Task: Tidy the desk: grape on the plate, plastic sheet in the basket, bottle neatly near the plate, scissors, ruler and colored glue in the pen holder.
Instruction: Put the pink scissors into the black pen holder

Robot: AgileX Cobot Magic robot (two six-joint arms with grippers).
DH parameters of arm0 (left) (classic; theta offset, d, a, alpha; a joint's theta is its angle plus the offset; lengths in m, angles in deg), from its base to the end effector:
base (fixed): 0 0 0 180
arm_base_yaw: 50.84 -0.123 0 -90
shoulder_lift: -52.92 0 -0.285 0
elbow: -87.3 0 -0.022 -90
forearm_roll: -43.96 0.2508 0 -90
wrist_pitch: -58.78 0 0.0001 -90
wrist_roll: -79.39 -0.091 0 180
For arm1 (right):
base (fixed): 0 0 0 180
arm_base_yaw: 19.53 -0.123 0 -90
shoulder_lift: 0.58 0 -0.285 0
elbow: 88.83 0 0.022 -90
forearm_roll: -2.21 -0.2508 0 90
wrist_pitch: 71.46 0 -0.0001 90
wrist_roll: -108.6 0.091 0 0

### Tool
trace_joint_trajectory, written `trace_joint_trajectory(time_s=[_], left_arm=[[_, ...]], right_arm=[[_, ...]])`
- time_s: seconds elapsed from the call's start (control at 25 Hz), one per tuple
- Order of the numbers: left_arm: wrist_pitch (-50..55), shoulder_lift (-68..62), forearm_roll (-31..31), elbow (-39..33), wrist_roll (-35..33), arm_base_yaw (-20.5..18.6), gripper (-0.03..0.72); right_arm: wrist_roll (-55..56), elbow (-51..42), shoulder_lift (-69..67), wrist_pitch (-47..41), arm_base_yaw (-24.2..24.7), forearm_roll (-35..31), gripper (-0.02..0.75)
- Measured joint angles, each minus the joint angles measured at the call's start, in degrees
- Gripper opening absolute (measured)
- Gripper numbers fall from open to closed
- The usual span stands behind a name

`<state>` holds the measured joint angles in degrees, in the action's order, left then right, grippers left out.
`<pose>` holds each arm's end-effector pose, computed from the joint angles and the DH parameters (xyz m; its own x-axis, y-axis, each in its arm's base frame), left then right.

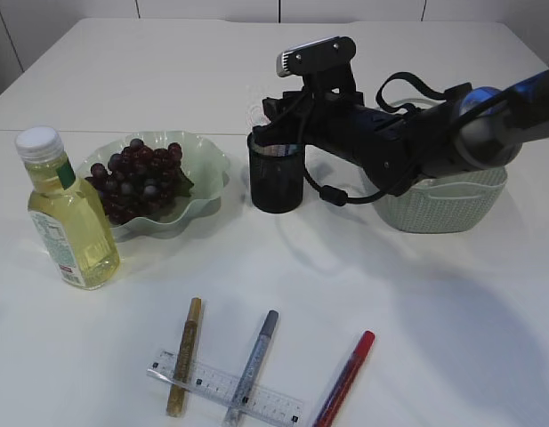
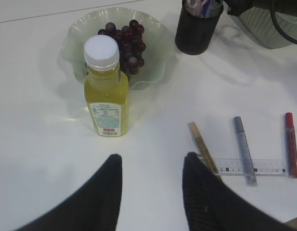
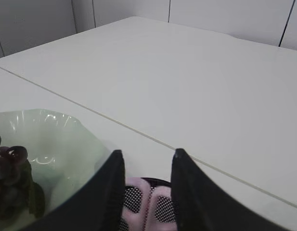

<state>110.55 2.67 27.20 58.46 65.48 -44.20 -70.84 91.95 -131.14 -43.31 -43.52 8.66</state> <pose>0.1248 -0.0353 0.3546 -0.6159 0.1291 -0.7771 0.3225 0.9414 -0.0992 0.4376 0.2000 0.1773 -0.1452 -0.1624 -0.9760 -0.4683 0.8802 -0.0768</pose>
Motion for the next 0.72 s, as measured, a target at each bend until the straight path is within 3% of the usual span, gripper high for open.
trace_joint_trajectory(time_s=[0.28, 0.72], left_arm=[[0.00, 0.00, 0.00, 0.00, 0.00, 0.00, 0.309], [-0.13, 0.00, 0.00, 0.00, 0.00, 0.00, 0.309]], right_arm=[[-0.08, 0.00, 0.41, -1.91, 0.00, -0.02, 0.281], [1.95, 0.13, 9.15, -17.13, 0.00, -0.25, 0.281]])
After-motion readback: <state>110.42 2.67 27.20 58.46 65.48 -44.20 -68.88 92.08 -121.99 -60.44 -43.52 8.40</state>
